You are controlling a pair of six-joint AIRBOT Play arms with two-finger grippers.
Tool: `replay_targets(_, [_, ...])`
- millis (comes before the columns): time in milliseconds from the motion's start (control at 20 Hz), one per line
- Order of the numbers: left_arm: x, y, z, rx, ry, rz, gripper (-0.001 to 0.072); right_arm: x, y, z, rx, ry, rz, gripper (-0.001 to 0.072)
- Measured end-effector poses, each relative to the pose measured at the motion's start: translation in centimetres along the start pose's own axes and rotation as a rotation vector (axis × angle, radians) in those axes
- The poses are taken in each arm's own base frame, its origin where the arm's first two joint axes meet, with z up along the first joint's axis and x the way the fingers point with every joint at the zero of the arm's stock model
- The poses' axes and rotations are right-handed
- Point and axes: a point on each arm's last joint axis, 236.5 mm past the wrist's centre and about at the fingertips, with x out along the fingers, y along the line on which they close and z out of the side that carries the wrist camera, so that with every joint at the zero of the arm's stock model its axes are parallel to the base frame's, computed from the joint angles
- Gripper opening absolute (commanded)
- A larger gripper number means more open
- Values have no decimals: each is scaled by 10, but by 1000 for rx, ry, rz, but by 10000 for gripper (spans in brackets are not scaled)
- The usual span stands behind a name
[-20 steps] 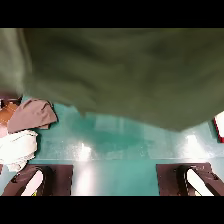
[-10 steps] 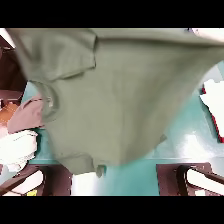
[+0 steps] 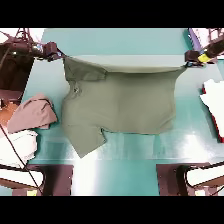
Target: Fold the shirts.
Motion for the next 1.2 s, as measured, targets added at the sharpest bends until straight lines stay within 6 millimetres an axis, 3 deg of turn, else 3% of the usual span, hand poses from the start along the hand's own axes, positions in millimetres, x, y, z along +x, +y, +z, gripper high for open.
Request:
replay_targets(200, [13, 21, 21, 54, -97, 68, 26, 17, 5, 32, 5, -121, -14, 14])
replay_targets(350, [15, 38, 11, 126, -48, 133, 27, 21, 7, 36, 1, -132, -16, 14])
replay_targets(450, [15, 49, -8, 169, 37, 172, 26, 28, 6, 21, -12, -74, -23, 14])
replay_targets(600, [10, 64, -41, 213, 187, 221, 26, 43, 4, -16, -27, 43, -27, 14])
replay_targets(950, [15, 91, -116, 170, 413, 245, 36, 83, 5, -98, -14, 236, -6, 20])
replay_targets(1000, [17, 95, -125, 158, 436, 244, 285, 89, 8, -107, -12, 256, 5, 22])
replay_targets(1050, [17, 99, -134, 147, 459, 252, 548, 94, 12, -114, -10, 267, 18, 114])
replay_targets(1100, [17, 101, -139, 124, 468, 256, 592, 98, 15, -121, -7, 280, 26, 365])
replay_targets(1150, [18, 101, -143, 106, 475, 258, 592, 101, 18, -126, -8, 289, 33, 417])
replay_targets(1200, [18, 100, -148, 86, 485, 257, 592, 103, 22, -130, -6, 300, 45, 415])
